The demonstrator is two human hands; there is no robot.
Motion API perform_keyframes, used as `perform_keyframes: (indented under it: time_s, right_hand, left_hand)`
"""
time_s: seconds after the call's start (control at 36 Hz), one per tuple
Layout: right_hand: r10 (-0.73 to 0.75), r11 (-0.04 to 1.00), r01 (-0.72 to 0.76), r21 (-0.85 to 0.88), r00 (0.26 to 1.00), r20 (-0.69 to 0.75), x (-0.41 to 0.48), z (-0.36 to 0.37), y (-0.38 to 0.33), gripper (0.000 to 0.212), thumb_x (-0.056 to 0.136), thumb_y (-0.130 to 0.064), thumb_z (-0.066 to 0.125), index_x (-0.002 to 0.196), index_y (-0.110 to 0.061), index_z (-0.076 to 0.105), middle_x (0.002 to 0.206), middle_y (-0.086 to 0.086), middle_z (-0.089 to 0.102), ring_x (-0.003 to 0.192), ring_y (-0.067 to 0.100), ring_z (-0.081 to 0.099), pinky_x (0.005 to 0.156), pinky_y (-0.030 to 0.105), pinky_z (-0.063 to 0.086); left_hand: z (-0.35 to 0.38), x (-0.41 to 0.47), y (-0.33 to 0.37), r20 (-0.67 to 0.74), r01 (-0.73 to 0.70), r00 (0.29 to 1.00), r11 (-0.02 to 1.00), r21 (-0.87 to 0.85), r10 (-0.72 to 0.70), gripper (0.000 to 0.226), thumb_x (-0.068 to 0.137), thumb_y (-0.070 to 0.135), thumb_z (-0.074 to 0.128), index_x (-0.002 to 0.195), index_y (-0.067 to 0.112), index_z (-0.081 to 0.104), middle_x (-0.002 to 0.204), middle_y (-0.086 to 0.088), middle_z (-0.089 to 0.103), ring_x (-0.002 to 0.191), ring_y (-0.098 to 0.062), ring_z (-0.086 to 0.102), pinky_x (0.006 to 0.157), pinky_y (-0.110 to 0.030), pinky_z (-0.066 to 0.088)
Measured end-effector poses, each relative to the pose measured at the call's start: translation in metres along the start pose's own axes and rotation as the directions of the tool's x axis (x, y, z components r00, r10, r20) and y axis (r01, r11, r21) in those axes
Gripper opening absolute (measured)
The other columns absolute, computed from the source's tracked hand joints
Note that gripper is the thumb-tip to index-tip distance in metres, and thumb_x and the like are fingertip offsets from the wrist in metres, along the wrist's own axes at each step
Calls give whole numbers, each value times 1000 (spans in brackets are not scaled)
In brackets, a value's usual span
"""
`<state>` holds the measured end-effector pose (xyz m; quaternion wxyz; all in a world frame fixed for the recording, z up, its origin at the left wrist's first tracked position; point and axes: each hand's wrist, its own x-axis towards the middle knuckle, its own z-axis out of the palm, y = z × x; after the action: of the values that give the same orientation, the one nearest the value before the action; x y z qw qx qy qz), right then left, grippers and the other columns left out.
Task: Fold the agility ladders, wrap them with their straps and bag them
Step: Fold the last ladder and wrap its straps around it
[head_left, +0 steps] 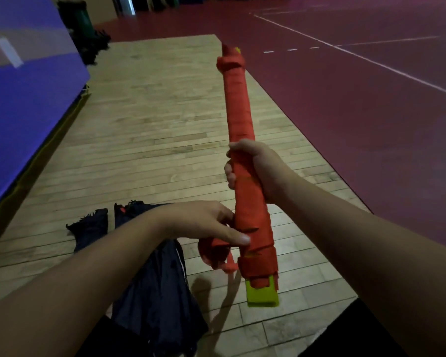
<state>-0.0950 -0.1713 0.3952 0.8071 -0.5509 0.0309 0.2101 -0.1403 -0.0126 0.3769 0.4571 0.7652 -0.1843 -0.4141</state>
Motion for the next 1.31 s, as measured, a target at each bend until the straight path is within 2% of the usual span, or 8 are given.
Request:
perform_keyframes:
  time_s: [0.11,0.28,0.47,0.61,0.78,0.94,1.14,1.31]
  right_hand:
    - [-186,970,155,-186,969,-161,3,7,3,12,95,-15,59,92,-5,52,65,17,55,47,25,54,48,30,51]
    - [-302,922,216,-322,922,-244,9,8,3,36,94,-29,61,117,-1,56,83,11,62,65,20,65,64,34,56]
    - [-168,950,163,266,986,-3,-3,7,-14,28,94,-33,58,100,-8,50,77,11,52,62,24,55,65,36,52]
    - [-15,892,-43,450,992,125,-7,14,-6,32,93,-34,62,90,-3,55,71,10,52,60,19,55,57,29,55]
    - [-32,999,32,22,999,-19,-3,10,5,25,92,-24,68,102,-6,54,65,12,60,59,21,59,56,30,52]
    - [-347,906,289,-310,926,-151,4,-3,1,41,87,-15,78,118,-5,53,90,15,67,64,29,71,60,39,61]
    - [-305,949,266,-168,907,-289,14,-6,3,48,94,-16,71,126,-9,37,110,13,60,73,27,75,79,47,63]
    - [-139,934,189,303,974,-179,13,-14,-13,44,93,-30,66,125,-5,51,100,20,61,73,31,67,79,44,58]
  left_hand:
    - [9,-3,3,-99,36,994,999,16,-35,41,82,52,69,101,15,64,78,-2,67,71,-17,66,73,-31,56]
    - [29,11,-1,-419,63,905,952,300,73,27,85,59,67,91,37,53,86,12,69,74,-9,70,65,-22,59]
    - [14,-5,4,-96,-206,978,912,-356,183,58,65,44,84,109,14,61,96,3,72,89,-12,71,79,-24,57]
    - [15,-7,0,86,-205,958,866,-456,272,80,58,59,88,111,7,59,96,5,74,91,-11,71,79,-23,55]
    - [7,-6,-5,74,-51,995,975,-217,69,86,47,69,89,108,12,65,97,1,76,90,-16,72,80,-27,56]
    - [4,-9,-6,57,27,998,989,-142,-19,54,80,52,73,106,6,62,75,-2,64,67,-19,62,67,-31,53]
    - [30,10,-13,-430,153,902,898,413,44,49,72,68,74,105,35,59,94,13,68,86,-5,66,78,-29,57]
    - [13,-2,-2,-196,-51,979,999,6,51,48,71,46,79,107,23,59,93,4,73,88,-17,70,78,-27,56]
